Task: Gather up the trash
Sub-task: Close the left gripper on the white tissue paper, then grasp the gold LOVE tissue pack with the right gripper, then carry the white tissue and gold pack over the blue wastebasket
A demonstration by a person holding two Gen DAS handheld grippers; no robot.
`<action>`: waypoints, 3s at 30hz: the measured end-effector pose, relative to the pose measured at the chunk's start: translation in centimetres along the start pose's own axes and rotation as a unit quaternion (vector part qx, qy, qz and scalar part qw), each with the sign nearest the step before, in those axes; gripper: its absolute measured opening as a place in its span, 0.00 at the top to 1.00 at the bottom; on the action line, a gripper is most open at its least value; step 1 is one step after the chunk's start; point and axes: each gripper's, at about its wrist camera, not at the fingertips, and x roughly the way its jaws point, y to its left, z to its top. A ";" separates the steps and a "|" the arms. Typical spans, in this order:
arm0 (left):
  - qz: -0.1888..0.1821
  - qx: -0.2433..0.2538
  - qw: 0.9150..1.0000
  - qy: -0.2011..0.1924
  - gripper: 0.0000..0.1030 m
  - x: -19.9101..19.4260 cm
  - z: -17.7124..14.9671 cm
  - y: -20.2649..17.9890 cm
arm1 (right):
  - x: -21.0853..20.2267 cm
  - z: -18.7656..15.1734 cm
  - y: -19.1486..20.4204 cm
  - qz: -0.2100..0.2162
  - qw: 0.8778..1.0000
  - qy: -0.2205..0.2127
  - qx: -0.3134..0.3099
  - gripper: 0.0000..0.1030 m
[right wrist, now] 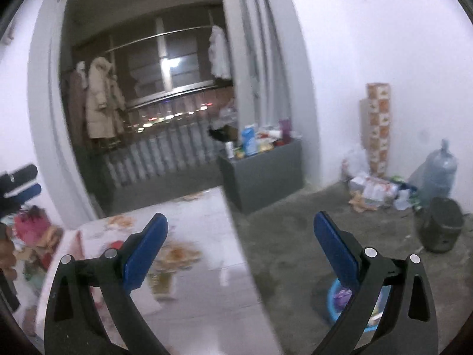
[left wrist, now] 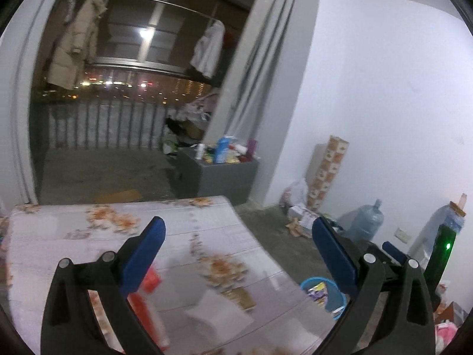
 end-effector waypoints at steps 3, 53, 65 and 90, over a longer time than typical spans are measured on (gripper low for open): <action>0.022 0.009 1.000 0.012 0.06 -1.3 -1.5 1.7 | 1.4 -0.5 1.0 0.049 0.998 0.039 0.013 0.08; -0.120 0.045 0.944 0.303 0.72 15.6 -16.4 -5.0 | 8.5 -9.8 -0.9 0.099 0.903 0.378 0.178 0.96; -0.094 0.052 0.954 0.278 0.83 13.7 -14.3 -2.7 | 8.1 -7.8 -0.3 0.079 0.936 0.323 0.118 0.56; -0.039 0.048 0.945 0.321 0.90 15.1 -16.3 -0.7 | 10.8 -11.3 4.8 0.101 0.926 0.348 -0.104 0.38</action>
